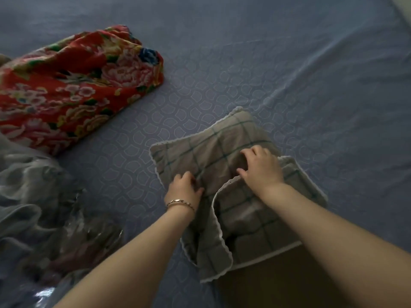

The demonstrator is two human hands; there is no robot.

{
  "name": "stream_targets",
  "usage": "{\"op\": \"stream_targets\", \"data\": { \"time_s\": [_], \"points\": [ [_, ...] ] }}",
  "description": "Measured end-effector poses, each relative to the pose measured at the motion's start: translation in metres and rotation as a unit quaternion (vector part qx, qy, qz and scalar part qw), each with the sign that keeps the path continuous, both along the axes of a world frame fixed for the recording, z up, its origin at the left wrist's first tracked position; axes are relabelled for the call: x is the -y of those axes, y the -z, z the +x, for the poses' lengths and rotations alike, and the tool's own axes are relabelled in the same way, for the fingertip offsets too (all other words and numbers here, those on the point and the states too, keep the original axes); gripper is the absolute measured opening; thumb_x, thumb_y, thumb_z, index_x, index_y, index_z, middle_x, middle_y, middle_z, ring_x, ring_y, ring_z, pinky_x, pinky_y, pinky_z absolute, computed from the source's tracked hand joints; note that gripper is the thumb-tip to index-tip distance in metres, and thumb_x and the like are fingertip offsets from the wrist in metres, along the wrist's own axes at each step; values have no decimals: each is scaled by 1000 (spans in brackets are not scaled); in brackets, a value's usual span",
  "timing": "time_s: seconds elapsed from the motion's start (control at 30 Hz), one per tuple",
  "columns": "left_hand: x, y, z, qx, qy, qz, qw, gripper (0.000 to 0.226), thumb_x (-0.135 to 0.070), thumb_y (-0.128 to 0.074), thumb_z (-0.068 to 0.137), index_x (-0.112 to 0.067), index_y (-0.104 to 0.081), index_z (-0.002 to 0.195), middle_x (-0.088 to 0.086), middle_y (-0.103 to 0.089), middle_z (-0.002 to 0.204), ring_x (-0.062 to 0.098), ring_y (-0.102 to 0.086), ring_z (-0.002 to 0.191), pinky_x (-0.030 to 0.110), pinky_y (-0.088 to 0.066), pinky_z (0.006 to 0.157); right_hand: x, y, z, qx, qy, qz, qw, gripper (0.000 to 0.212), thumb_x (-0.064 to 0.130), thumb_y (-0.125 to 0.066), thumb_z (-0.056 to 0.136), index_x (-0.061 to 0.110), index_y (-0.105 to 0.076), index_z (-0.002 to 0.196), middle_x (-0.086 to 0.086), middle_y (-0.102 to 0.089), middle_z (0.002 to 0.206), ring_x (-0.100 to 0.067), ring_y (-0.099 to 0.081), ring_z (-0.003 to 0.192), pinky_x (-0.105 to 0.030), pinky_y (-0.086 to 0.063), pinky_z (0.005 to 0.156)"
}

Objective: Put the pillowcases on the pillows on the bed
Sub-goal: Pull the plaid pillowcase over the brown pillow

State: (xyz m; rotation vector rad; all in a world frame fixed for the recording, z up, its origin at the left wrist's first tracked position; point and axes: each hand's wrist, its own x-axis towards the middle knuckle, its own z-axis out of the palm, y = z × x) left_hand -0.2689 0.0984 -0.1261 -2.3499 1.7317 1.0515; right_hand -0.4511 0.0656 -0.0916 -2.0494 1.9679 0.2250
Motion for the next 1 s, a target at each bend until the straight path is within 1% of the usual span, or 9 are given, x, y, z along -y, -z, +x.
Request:
{"op": "stream_targets", "data": {
  "time_s": [0.1,0.27,0.37,0.43,0.57,0.7,0.8,0.9,1.0],
  "points": [
    [-4,10,-12,13,-13,-65,998,20,-26,-56,90,-7,-60,93,10,-54,106,29,-50,101,36,-44,76,11,20,-8,-40,-81,2,996,34,32,-64,85,13,-57,113,-9,-50,117,-30,-46,110,-40,-39,90],
    [-54,6,-8,-152,89,-311,934,17,-25,-45,85,-14,-54,76,2,-60,75,12,-49,72,18,-40,62,3,31,-30,139,-99,-114,979,14,20,-69,70,8,-63,67,-10,-60,69,-31,-60,66,-33,-43,65],
    [-68,13,16,-26,181,-163,969,16,-37,-36,87,-23,-44,87,4,-66,80,26,-64,72,30,-48,53,-25,19,-37,188,-235,-112,947,26,35,-51,75,14,-61,64,-3,-60,60,-22,-58,55,-28,-33,59],
    [-62,11,11,53,127,-71,988,22,-36,-36,90,-23,-53,95,7,-65,99,32,-62,91,33,-45,65,-56,16,-41,177,-298,-99,933,27,37,-47,75,18,-60,62,2,-58,57,-18,-56,54,-27,-32,58],
    [-72,-9,-31,-45,102,-135,985,44,-44,-41,80,-10,-64,95,13,-59,94,34,-61,83,39,-53,66,-88,16,-63,158,-175,-76,969,29,40,-46,76,17,-60,66,1,-58,61,-19,-59,56,-24,-41,54],
    [-100,-18,-70,-64,118,61,989,76,-55,-54,81,-19,-25,141,4,-38,132,26,-46,120,33,-41,98,-100,12,-84,42,-87,60,994,65,60,-68,67,11,-61,109,-11,-61,104,-30,-62,93,-41,-52,72],
    [-106,-24,-82,-126,12,33,991,46,-20,-59,84,-14,-46,127,5,-57,114,28,-56,108,27,-42,84,-97,0,-99,19,-110,134,985,54,46,-67,78,18,-54,122,-5,-53,117,-27,-51,112,-35,-40,90],
    [-106,-39,-98,-245,-16,23,969,25,-6,-61,75,-7,-68,99,-12,-54,89,9,-57,88,8,-37,73,-92,-21,-108,69,-198,80,974,29,38,-77,58,19,-70,78,-5,-64,96,-29,-61,96,-40,-47,81],
    [-114,-68,-119,-374,-19,169,912,24,-9,-53,58,-12,-68,76,-21,-57,56,-9,-50,58,12,-42,60,-110,-45,-117,110,-263,146,947,13,33,-65,61,21,-67,65,-1,-67,77,-25,-63,85,-33,-51,78]
  ]
}}
